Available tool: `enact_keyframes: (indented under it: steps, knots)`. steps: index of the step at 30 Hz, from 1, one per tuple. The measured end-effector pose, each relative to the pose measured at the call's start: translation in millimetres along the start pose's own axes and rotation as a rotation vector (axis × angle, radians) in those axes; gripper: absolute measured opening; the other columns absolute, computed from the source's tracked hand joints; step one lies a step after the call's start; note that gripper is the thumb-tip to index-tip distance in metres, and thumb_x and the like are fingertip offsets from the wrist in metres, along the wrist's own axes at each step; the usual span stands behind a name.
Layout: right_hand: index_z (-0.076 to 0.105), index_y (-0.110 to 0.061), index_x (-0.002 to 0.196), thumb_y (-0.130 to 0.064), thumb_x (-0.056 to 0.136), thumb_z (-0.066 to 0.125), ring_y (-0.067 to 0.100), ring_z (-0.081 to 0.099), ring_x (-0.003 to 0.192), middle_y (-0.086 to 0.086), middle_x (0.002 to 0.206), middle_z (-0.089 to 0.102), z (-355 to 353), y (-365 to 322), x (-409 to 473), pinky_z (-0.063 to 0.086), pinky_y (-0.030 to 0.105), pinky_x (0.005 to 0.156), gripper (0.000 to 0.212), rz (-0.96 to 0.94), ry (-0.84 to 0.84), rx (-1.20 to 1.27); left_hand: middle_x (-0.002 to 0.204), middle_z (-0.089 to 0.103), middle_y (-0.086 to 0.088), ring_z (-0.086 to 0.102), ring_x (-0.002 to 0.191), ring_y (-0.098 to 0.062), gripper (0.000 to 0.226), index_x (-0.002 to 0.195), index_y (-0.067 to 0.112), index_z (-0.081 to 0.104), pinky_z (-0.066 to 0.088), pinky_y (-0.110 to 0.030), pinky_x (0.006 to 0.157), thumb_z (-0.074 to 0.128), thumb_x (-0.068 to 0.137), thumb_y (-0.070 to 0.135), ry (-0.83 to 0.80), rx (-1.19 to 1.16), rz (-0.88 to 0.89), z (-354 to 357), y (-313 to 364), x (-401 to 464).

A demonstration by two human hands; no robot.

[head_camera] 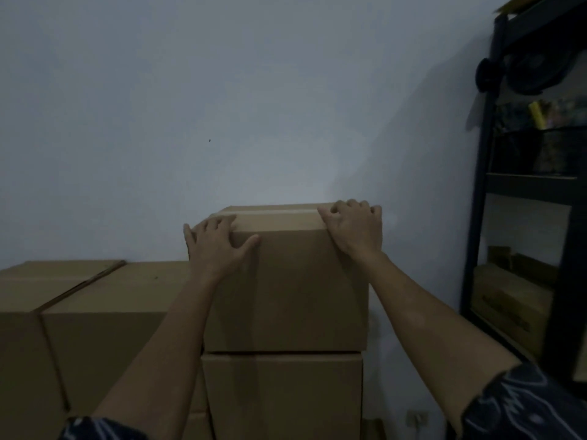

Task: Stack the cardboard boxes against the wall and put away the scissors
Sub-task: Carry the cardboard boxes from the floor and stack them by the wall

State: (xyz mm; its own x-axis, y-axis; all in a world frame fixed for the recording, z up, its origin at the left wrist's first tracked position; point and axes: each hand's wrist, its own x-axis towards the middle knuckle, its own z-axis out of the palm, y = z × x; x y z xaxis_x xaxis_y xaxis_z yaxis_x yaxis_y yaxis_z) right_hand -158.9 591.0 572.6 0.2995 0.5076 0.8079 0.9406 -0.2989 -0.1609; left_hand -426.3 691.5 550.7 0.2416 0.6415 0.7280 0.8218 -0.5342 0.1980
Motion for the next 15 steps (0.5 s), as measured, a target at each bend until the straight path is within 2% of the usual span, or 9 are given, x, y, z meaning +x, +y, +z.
enact_keyframes:
  steps: [2, 5, 9, 13, 15]
  knots:
    - [0.068, -0.025, 0.113, -0.059, 0.098, 0.032, 0.028, 0.051, 0.110, 0.005, 0.118, 0.063, -15.8, 8.3, -6.3, 0.033, 0.043, 0.093, 0.051, 0.074, 0.032, 0.090, 0.137, 0.054, -0.002, 0.041, 0.133, -0.027, 0.063, 0.131, 0.030, 0.053, 0.007, -0.056, 0.116, 0.039, 0.084, 0.070, 0.034, -0.045, 0.058, -9.6, 14.2, -0.3]
    - [0.061, -0.024, 0.128, -0.049, 0.099, 0.038, 0.030, 0.046, 0.118, 0.009, 0.128, 0.056, -44.5, 27.6, -38.5, 0.033, 0.044, 0.099, 0.044, 0.180, 0.040, 0.111, 0.125, 0.062, -0.001, 0.048, 0.123, -0.028, 0.061, 0.121, 0.028, 0.061, 0.023, -0.048, 0.110, 0.031, 0.081, 0.062, 0.023, -0.144, 0.214, -23.9, 49.1, -15.8]
    - [0.051, -0.024, 0.139, -0.045, 0.100, 0.039, 0.031, 0.042, 0.126, 0.010, 0.138, 0.050, -85.0, 62.7, -99.2, 0.031, 0.044, 0.105, 0.046, 0.260, -0.184, 0.072, 0.115, 0.064, 0.001, 0.051, 0.114, -0.027, 0.047, 0.117, 0.028, 0.062, 0.034, -0.041, 0.099, 0.039, 0.084, 0.052, -0.033, -0.224, 0.332, -29.7, 90.5, -52.0]
    - [0.043, -0.027, 0.146, -0.049, 0.099, 0.040, 0.033, 0.037, 0.133, 0.012, 0.147, 0.044, -138.5, 108.5, -173.4, 0.029, 0.044, 0.108, 0.051, 0.357, -0.403, -0.001, 0.113, 0.063, 0.000, 0.054, 0.113, -0.026, 0.040, 0.115, 0.027, 0.064, 0.034, -0.041, 0.100, 0.045, 0.084, 0.044, -0.085, -0.280, 0.434, -28.1, 133.4, -108.5]
    - [0.038, -0.028, 0.149, -0.052, 0.099, 0.041, 0.034, 0.035, 0.135, 0.013, 0.150, 0.040, -167.7, 131.4, -210.2, 0.029, 0.047, 0.109, 0.055, 0.435, -0.476, -0.042, 0.111, 0.064, -0.002, 0.056, 0.111, -0.026, 0.044, 0.114, 0.025, 0.064, 0.036, -0.040, 0.101, 0.041, 0.082, 0.045, -0.103, -0.328, 0.483, -27.5, 161.9, -136.4]
